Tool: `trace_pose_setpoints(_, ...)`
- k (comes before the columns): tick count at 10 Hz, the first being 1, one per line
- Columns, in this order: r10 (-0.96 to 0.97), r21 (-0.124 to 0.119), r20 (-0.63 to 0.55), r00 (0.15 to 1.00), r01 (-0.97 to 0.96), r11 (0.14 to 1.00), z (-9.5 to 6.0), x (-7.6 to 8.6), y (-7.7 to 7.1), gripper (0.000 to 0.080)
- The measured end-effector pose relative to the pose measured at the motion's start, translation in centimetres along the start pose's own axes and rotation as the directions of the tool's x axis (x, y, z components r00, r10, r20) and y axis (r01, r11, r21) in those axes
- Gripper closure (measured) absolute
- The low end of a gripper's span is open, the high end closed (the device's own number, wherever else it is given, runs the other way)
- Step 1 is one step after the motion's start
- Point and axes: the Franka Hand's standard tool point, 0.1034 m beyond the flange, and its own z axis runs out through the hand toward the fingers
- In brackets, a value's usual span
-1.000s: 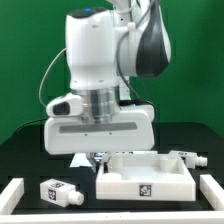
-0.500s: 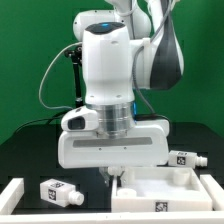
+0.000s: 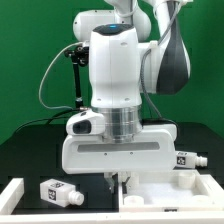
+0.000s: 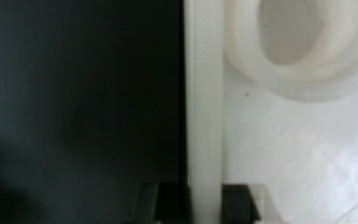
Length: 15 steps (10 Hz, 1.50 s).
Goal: Assemble one leg
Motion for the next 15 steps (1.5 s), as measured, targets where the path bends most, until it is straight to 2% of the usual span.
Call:
trace_pose_setpoints(4, 0.001, 0.0, 0.0, 1.0, -0.001, 1.0, 0.0, 0.0, 0.0, 0.0744)
trace_pose_setpoints(7, 0.015, 0.0, -0.01, 1.0, -0.015, 1.0, -0.1, 1.5, -0.1, 0.0744)
trace_pose_setpoints(12, 0.023, -0.005, -0.002, 1.0, -0.023, 1.0, 0.0, 1.6, -0.1, 0.0742)
trace_pose_setpoints(13, 0.023, -0.005, -0.002, 1.0, -0.023, 1.0, 0.0, 1.6, -0.1, 0.0561)
trace_pose_setpoints(14, 0.022, -0.005, -0.003, 1.0, -0.022, 1.0, -0.1, 1.7, -0.1, 0.0425)
trace_pose_setpoints(15, -0.002, 0.002, 0.013, 1.0, 0.002, 1.0, -1.4, 1.3, 0.2, 0.0425)
